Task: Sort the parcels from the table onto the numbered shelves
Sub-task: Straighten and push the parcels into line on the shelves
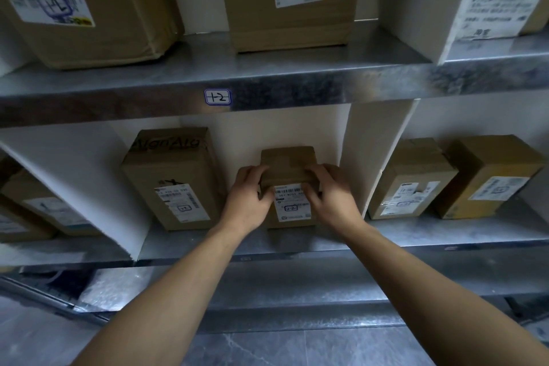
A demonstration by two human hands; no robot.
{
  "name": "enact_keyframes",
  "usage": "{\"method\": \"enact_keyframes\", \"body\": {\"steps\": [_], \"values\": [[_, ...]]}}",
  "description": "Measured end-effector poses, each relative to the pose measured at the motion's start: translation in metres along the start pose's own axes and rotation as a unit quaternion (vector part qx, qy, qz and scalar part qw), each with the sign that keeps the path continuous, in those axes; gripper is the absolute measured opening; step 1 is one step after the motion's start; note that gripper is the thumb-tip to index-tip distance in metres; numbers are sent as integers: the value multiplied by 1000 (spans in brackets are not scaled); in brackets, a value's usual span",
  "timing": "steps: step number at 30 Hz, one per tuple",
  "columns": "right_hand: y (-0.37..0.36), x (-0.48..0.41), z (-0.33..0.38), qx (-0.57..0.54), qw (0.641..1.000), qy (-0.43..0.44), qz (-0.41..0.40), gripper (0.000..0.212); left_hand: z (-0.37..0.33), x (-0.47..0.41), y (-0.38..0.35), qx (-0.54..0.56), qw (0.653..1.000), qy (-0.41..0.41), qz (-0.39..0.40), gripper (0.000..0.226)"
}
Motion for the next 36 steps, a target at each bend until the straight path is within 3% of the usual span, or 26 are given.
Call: {"method": "enact_keyframes", "body": {"steps": [7,16,19,25,36], "values": [[5,3,4,18,1000,-19,14,45,-4,0,4,-6,1000,-2,13,52],[16,52,22,64,998,-21,-10,47,-21,43,21,21,999,-14,-41,48],[19,75,24,106,994,-9,-11,48,-28,64,26,6,1000,-25,-13,46],[30,137,-1,154,985,-71,1,52,-38,105,19,9,998,-39,44,42],[105,166,-45,148,978,-127,-67,52,-117,106,-34,40,989,-101,102,42]]}}
Point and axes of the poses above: each hand's wrist, its own x-axis away from the middle knuckle, its own y-axis out of the back of the hand, z = x × y, the point moved 2 cm from there along -x, towards the middle knuckle, and after that the axes turned 6 degrees about -y, right-handed, at the moved point
